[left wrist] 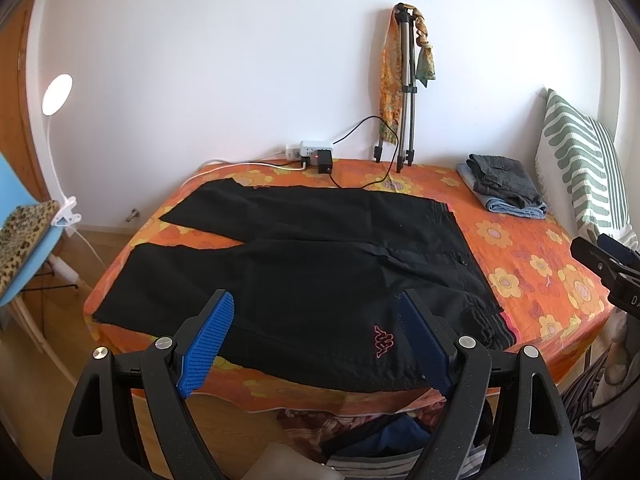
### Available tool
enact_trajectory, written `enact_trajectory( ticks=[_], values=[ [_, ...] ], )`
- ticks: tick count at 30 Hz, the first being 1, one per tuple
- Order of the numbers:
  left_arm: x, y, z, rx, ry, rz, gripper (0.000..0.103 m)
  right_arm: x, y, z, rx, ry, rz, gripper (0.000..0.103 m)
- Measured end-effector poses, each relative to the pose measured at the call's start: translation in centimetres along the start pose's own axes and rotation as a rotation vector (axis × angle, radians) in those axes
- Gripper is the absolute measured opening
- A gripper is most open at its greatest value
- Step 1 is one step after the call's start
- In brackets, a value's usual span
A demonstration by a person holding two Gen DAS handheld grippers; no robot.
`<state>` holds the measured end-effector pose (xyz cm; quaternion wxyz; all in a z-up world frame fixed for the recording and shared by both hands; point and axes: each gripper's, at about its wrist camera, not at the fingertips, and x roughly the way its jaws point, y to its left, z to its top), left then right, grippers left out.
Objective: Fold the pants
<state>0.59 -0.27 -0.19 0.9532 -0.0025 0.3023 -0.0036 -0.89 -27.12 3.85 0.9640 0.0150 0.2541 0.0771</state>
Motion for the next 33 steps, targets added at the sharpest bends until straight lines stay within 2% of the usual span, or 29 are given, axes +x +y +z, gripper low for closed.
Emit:
enact_trajectory(
  ticks=[33],
  values=[
    [0.49, 0.67, -0.13, -0.027, 0.014, -0.008, 0.084, 0.75, 0.25, -0.53, 0.003, 0.011, 0.016, 0.103]
  ],
)
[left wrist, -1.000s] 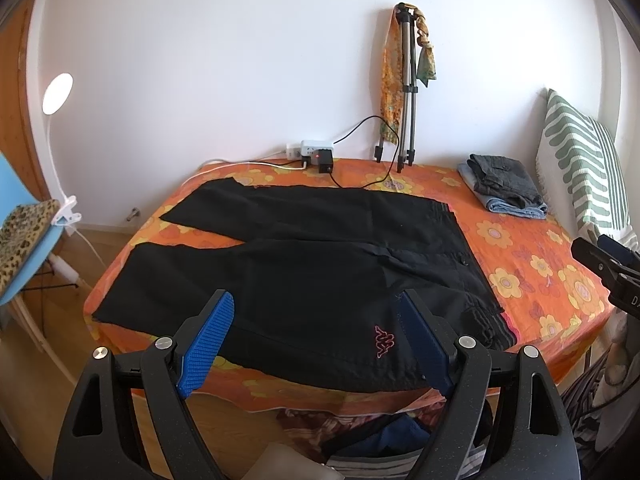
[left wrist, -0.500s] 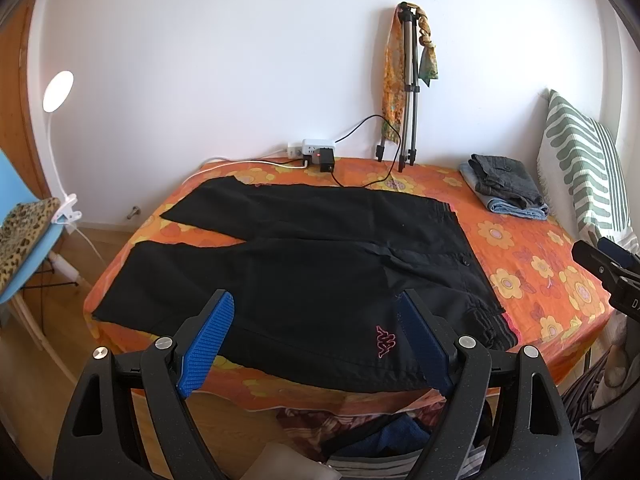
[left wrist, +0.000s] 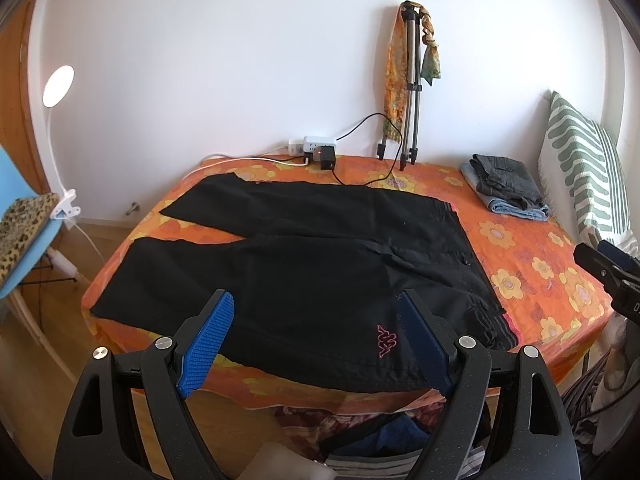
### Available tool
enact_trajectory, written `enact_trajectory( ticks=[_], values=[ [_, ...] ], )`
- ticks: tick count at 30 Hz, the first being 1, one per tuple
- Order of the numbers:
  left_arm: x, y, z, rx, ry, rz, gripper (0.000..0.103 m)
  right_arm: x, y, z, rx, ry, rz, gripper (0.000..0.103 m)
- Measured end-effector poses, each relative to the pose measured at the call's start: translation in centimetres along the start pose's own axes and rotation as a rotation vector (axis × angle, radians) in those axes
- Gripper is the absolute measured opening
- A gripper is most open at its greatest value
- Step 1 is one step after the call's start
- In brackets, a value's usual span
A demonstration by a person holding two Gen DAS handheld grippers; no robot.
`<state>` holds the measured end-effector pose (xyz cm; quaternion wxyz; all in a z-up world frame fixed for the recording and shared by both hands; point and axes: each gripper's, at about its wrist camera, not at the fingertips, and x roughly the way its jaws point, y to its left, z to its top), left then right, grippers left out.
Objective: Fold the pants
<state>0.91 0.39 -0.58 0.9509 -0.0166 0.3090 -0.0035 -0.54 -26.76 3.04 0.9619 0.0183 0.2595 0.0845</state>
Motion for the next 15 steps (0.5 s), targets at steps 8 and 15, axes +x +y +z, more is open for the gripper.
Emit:
enact_trajectory(
  ticks=[8, 15],
  values=[
    [0.24, 0.39, 0.18, -0.009, 0.009, 0.002, 0.084, -0.03, 0.24, 0.08, -0.01, 0.0, 0.012, 0.103],
    [0.6, 0.46, 0.35, -0.012, 0.017, 0.004, 0.084, 0.34, 0.25, 0.35, -0.018, 0.009, 0.026, 0.103]
  ],
)
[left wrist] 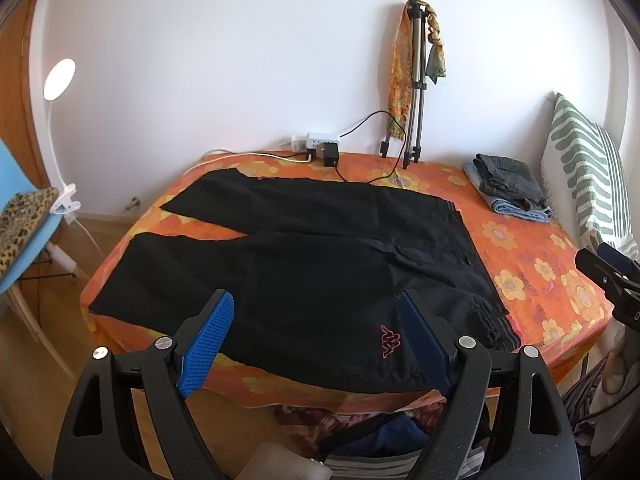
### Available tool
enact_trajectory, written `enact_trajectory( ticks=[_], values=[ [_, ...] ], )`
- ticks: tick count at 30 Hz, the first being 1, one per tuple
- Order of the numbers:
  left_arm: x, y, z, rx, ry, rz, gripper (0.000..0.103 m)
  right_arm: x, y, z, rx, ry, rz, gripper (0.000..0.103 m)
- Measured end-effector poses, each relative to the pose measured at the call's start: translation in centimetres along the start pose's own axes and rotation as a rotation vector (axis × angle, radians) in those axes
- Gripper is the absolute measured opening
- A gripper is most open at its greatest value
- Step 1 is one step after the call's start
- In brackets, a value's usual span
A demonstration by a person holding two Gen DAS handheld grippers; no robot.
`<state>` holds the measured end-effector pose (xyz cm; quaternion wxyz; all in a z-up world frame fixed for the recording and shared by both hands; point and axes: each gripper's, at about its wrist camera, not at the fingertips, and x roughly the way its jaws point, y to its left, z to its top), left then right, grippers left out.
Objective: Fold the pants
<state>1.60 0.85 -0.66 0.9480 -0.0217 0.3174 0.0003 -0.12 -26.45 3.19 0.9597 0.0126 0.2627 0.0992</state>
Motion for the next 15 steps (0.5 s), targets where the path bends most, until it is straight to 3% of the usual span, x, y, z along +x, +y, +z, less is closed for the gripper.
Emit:
enact_trajectory(
  ticks=[15],
  values=[
    [1.4, 2.0, -0.1, -0.039, 0.048, 0.008, 0.084, 1.8, 1.0, 0.4, -0.071, 0.036, 0.067, 0.103]
  ],
)
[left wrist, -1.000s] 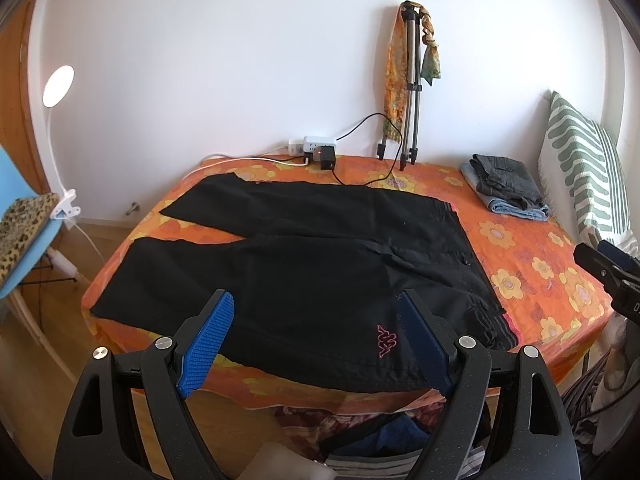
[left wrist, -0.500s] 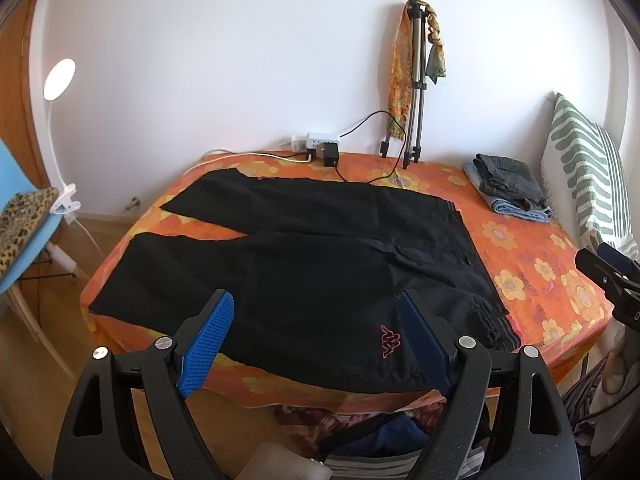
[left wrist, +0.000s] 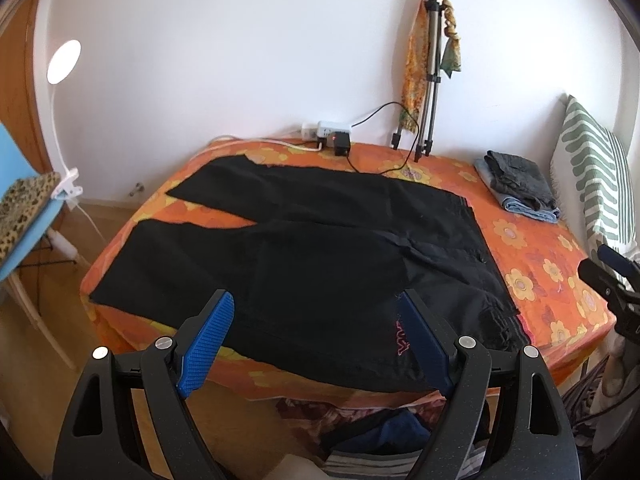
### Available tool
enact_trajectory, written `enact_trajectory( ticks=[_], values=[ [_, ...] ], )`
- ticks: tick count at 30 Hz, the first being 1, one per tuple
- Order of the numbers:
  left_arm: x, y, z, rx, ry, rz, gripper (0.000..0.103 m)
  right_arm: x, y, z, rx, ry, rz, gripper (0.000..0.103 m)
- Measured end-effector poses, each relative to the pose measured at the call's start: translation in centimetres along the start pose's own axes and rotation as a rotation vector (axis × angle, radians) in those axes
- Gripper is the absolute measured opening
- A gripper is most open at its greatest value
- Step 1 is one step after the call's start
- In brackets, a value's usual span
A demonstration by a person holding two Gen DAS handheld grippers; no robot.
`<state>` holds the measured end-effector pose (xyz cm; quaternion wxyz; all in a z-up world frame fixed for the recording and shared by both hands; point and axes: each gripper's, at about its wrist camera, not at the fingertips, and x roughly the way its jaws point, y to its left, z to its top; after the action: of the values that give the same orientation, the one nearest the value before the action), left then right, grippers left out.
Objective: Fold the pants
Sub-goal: 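Move the right tool to the pants leg hem and close on it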
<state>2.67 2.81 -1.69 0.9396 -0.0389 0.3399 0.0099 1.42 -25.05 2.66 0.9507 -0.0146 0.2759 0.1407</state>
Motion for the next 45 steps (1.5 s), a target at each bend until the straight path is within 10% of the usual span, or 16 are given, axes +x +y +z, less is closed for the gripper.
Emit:
enact_trajectory(
  ticks=[30, 45],
  values=[
    [5.6, 20.9, 0.2, -0.345, 0.21, 0.256, 0.068, 8.1, 12.5, -4.5, -0.575, 0.202, 0.382, 0.093],
    [10.0, 27.7, -1.3, -0.531, 0.317, 0.27, 0.067, 10.9, 16.6, -9.6, -0.845, 0.221, 0.335, 0.075]
  ],
)
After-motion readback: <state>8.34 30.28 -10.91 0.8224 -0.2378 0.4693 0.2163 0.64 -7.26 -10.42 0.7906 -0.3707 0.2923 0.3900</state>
